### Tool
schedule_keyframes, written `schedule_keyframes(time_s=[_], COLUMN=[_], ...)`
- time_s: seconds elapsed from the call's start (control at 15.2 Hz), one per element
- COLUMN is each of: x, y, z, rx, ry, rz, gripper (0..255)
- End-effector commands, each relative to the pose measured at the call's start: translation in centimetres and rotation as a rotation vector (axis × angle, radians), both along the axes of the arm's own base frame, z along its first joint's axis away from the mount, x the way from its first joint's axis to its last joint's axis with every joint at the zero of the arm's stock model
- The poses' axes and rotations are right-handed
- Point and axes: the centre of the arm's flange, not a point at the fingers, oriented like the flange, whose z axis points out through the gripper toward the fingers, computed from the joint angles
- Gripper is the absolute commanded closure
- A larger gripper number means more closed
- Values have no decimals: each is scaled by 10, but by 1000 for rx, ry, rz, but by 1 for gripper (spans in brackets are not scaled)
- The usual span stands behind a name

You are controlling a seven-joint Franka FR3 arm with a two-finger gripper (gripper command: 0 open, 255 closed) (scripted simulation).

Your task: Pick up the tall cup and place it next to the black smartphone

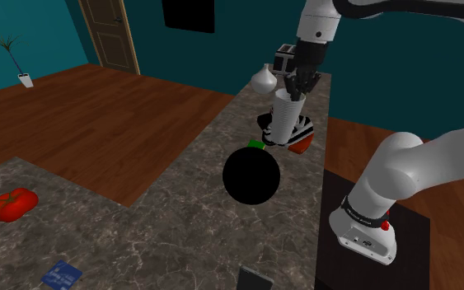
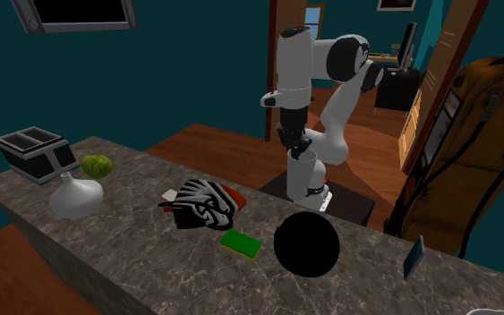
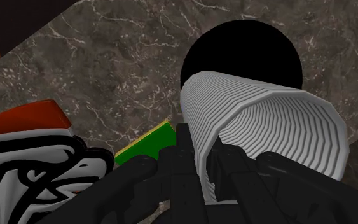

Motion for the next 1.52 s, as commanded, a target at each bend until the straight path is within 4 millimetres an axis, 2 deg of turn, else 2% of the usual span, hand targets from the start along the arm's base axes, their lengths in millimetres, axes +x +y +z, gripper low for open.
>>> schedule_keyframes(time_s=[0.0, 1.45], x=[-12, -142], y=[24, 284], z=[3, 4], rx=[0, 0], ry=[0, 0], rz=[-2, -2], gripper=[255, 255])
